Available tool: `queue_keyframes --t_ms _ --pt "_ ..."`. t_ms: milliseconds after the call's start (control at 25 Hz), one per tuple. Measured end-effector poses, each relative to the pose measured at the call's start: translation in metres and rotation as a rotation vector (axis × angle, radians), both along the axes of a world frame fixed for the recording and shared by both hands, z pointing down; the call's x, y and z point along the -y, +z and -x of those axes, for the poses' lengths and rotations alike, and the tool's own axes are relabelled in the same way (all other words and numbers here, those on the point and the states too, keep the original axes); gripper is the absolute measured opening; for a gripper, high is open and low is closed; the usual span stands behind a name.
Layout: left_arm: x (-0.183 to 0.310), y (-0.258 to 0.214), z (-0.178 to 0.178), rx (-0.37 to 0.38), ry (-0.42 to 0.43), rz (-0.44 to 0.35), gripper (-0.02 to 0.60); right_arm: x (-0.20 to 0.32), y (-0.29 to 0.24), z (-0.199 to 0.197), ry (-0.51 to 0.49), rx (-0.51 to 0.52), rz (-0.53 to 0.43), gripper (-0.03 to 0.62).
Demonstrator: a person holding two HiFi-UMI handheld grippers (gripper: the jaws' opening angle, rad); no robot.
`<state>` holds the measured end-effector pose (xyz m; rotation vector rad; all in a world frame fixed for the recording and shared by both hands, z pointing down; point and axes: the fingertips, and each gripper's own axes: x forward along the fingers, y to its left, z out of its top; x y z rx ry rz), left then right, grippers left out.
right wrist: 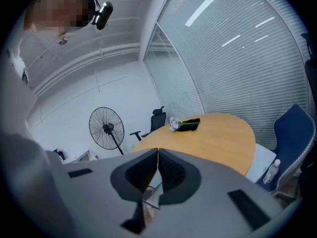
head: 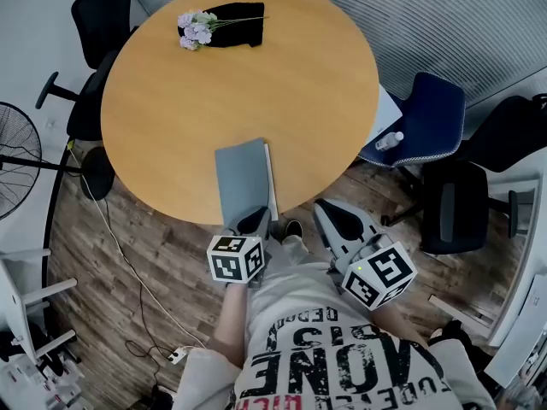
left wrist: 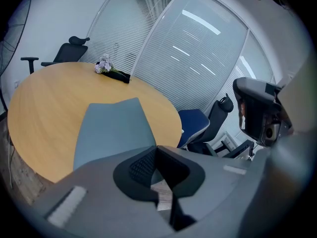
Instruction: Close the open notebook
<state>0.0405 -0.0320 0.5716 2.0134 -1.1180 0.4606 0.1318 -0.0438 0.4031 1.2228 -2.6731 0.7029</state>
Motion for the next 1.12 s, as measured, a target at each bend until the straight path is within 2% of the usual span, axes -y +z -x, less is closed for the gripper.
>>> queue_keyframes --t_ms 280,480,840,1120 --pt "0.001 0.004 -0.004 -0.01 0.005 -0.004 0.018 0.004 0.0 0.003 -0.009 -0.011 0.0 0.012" --pt "0.002 0.011 -0.01 0.016 0.006 -0.008 0.018 0.004 0.008 0.007 -0.022 -0.008 0.017 0.012" --pt "0.005 0.02 -0.015 0.022 0.016 0.016 0.018 0.009 0.01 0.018 -0.059 -0.013 0.023 0.012" --pt "0.004 0.031 -0.018 0.036 0.038 0.04 0.018 0.008 0.006 0.013 -0.049 -0.009 0.014 0.012"
